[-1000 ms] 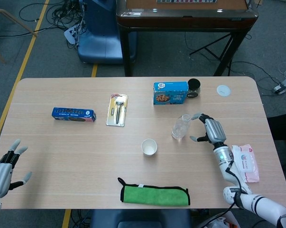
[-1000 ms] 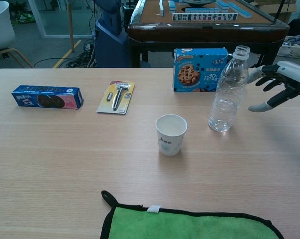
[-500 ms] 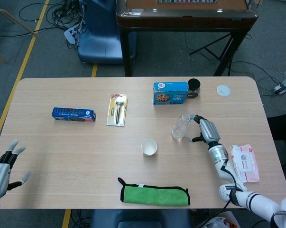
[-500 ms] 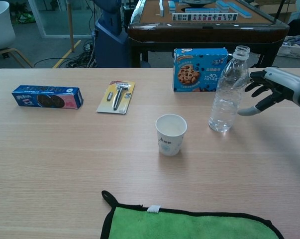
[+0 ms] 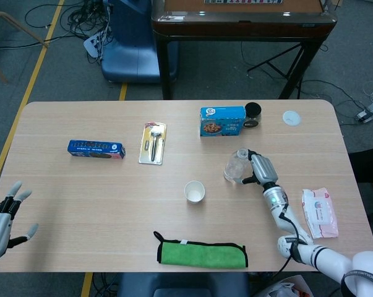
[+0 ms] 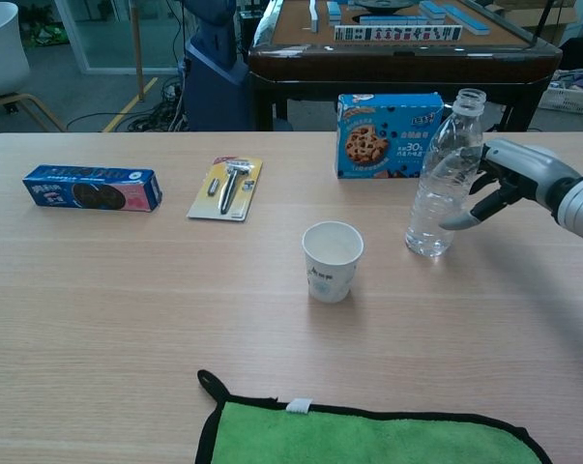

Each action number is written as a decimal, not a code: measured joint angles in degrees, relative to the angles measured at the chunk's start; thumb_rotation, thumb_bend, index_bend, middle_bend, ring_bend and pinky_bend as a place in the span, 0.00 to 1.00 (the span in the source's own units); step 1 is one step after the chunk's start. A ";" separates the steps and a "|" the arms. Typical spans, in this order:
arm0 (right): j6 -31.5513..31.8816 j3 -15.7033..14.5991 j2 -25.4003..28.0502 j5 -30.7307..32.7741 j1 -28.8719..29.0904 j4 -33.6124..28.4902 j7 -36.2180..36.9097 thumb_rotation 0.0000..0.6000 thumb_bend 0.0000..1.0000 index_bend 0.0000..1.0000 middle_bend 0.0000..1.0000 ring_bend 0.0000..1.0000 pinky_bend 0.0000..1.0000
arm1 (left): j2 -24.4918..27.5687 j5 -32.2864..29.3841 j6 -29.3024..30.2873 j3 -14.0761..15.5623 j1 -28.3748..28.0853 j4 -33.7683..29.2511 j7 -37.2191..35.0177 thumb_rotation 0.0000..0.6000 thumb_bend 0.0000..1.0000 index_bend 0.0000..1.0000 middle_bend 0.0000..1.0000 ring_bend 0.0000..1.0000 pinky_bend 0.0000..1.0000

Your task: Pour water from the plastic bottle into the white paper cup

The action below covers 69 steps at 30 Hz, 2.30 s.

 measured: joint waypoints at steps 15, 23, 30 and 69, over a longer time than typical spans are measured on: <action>0.26 0.90 -3.12 0.14 1.68 4.03 0.98 1.00 0.18 0.33 0.41 0.30 0.34 | 0.19 -0.11 -0.03 0.12 0.29 -0.13 -0.39 1.00 0.22 0.19 0.03 0.26 0.54; 1.67 1.09 -4.19 -0.36 1.97 5.78 1.23 1.00 0.25 0.46 0.51 0.41 0.39 | 0.23 -0.14 -0.17 0.12 0.29 -0.21 -0.36 1.00 0.22 0.19 0.03 0.25 0.54; 2.28 1.04 -4.16 -0.56 2.04 5.59 0.11 1.00 0.26 0.52 0.55 0.45 0.39 | 0.27 -0.16 -0.16 0.07 0.30 -0.29 -0.37 1.00 0.22 0.19 0.03 0.26 0.54; 6.87 -2.54 -0.75 0.48 5.45 -1.53 -39.06 1.00 0.26 0.57 0.65 0.55 0.51 | 0.44 -0.29 -0.21 -0.11 0.34 -0.50 -0.44 1.00 0.22 0.20 0.03 0.26 0.54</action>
